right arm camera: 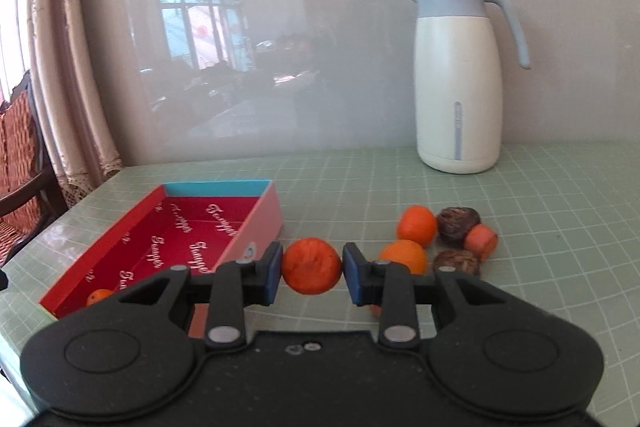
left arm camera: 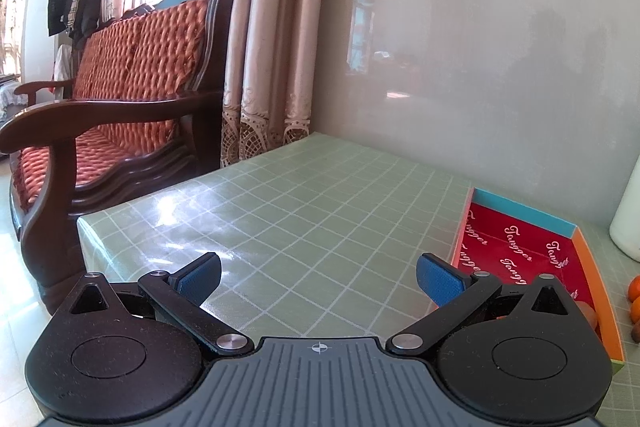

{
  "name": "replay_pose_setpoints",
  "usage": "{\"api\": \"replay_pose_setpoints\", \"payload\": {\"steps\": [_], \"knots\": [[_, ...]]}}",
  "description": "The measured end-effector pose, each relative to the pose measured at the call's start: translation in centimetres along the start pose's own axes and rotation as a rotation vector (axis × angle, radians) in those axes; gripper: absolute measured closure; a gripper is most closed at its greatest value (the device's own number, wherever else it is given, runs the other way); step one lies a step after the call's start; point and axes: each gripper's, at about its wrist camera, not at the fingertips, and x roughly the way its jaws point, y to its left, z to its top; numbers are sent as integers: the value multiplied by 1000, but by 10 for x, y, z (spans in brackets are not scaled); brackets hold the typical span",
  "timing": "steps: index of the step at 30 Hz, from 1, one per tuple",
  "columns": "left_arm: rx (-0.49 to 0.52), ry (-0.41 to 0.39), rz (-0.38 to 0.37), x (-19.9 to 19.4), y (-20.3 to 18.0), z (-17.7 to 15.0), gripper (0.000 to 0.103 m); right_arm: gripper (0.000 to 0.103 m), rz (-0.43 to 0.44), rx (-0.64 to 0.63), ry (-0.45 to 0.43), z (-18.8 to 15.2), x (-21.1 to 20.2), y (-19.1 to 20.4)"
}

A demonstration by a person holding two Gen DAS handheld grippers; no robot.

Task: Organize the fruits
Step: 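Carry the cut orange half with the right tool into the box and release, then move the left tool to the other cut orange half and grasp it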

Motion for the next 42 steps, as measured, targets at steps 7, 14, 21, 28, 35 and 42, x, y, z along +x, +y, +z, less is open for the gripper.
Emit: {"api": "replay_pose_setpoints", "payload": {"steps": [7, 14, 21, 28, 35, 42], "knots": [[2, -4, 14, -1, 5, 0, 0, 71, 132, -83, 22, 7, 15, 50], [0, -1, 26, 1, 10, -1, 0, 71, 199, -149, 73, 0, 34, 86], [-1, 4, 60, 3, 19, -2, 0, 71, 213, -177, 105, -4, 44, 101], [-3, 10, 67, 4, 21, -2, 0, 46, 208, -209, 100, -7, 43, 106], [31, 4, 32, 1, 3, -4, 0, 25, 171, -210, -7, 1, 24, 96], [54, 5, -14, -3, -20, -4, 0, 14, 89, -176, -42, 8, 14, 71]]}}
